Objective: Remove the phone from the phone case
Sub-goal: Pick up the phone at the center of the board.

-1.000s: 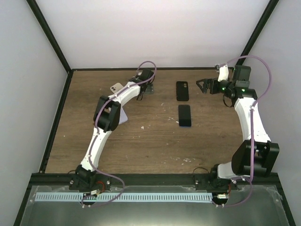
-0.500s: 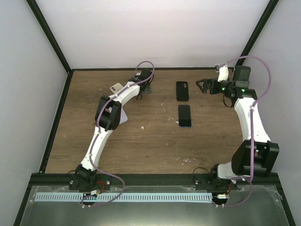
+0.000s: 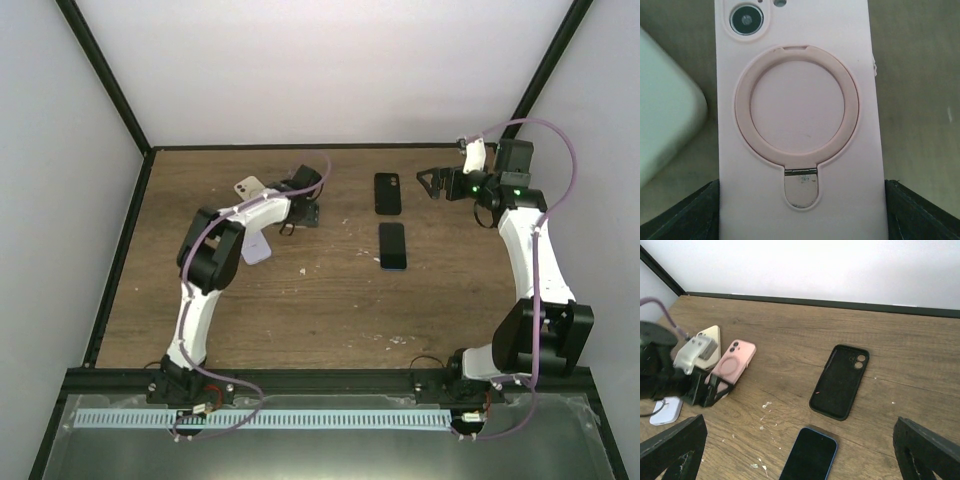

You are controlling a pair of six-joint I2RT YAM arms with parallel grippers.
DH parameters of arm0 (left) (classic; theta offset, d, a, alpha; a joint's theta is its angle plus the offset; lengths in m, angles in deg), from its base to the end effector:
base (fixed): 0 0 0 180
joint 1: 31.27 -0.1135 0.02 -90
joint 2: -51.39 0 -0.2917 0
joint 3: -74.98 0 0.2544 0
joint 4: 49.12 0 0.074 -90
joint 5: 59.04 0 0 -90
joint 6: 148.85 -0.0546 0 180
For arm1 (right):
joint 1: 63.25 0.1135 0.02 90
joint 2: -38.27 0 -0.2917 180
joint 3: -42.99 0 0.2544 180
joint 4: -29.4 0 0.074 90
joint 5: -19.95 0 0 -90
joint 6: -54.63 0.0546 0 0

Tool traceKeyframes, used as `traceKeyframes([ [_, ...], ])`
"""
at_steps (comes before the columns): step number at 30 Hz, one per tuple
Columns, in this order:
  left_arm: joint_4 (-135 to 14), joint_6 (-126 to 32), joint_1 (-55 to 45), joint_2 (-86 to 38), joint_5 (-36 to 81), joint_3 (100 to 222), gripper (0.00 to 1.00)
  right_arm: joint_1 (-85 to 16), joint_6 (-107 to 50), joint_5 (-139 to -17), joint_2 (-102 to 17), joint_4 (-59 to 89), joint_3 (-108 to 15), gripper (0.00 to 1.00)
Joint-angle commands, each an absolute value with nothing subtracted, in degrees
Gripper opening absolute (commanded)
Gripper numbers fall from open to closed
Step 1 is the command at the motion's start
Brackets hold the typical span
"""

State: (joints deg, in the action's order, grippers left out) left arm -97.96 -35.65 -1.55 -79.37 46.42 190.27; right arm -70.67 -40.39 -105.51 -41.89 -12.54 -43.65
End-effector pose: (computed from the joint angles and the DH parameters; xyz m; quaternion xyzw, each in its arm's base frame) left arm 0.4506 -0.2405 0.1525 0.0251 0.9663 0.0192 0.2556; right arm 0.3208 -0.0098 0.3609 -0.1218 0.8494 0.2218 0.4632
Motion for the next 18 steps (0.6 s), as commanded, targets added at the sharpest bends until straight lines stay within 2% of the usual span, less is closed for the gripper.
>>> traceKeyframes([
  [1,-95.7,-42.7,0.6,-70.4,39.0,178.4,0.64,-71.0,-39.8,-106.8,-40.1,-13.0,-44.5,1.0],
  [7,-94.2,-47.6,2.2,-58.5,31.3,160.9,0.64,-71.0,-39.8,-110.1,-42.3,-13.9,-45.7,1.0],
  [11,-95.3,-49.8,2.4,-53.8,30.2,153.2,0.64,-71.0,-39.8,-112.9,-44.4,-14.8,-47.4,1.0],
  [14,-95.0,-49.8,2.4,-52.5,31.1,150.0,0.69,-71.0,-39.6,-114.4,-45.7,-14.8,-47.9,1.0],
  [18,-95.0,-48.7,2.5,-54.4,32.4,151.5,0.79,-71.0,-38.8,-116.1,-46.8,-14.5,-47.8,1.0],
])
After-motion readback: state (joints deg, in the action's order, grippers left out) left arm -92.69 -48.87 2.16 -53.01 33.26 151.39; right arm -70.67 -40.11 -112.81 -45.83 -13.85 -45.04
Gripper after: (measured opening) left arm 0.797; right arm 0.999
